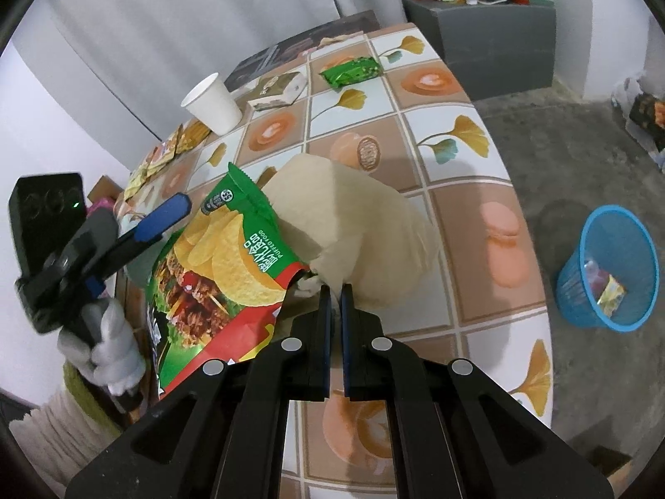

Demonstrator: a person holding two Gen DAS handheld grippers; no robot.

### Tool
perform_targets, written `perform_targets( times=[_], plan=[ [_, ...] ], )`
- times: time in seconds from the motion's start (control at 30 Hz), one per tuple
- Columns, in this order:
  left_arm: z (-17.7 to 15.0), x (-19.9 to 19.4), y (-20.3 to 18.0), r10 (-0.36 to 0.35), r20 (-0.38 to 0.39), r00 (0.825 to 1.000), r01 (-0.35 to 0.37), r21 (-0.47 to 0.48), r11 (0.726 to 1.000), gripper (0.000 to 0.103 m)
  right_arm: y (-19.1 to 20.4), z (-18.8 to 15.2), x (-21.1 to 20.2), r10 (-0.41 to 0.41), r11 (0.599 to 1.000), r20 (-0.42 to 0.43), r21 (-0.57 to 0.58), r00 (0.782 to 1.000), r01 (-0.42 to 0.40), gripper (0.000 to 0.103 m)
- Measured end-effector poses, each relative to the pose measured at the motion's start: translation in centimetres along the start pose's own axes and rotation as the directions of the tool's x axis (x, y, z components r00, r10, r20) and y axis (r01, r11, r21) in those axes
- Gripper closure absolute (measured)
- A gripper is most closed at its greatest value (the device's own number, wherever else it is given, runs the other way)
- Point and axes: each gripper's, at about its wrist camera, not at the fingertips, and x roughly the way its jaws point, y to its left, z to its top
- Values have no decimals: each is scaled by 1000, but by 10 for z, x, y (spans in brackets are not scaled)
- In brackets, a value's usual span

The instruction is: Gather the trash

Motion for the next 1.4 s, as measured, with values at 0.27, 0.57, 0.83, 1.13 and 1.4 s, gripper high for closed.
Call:
perform_targets(
  times=[0.27,0.57,0.83,1.13,1.4],
  plan=[
    [32,1,-2,-17,19,1000,17,-4,1000,23,-1,4,-1,0,1000,16,12,1000,-1,100],
    [94,-66,-28,62,188,980,-52,-58,997,23,-2,1,2,-12,1000,43,7,999,12,100],
    [46,-108,-61,222,157,962,-218,-41,975,23,15,10,-21,-117,985,177,-104,977,136,100],
    [-51,-90,-98,341,108,934,-345,28,938,23,43,31,-39,28,988,211,-154,977,5,100],
    [-89,-73,-106,381,115,918,-383,-6,924,23,80,55,-66,86,971,300,-240,950,-12,100]
  ],
)
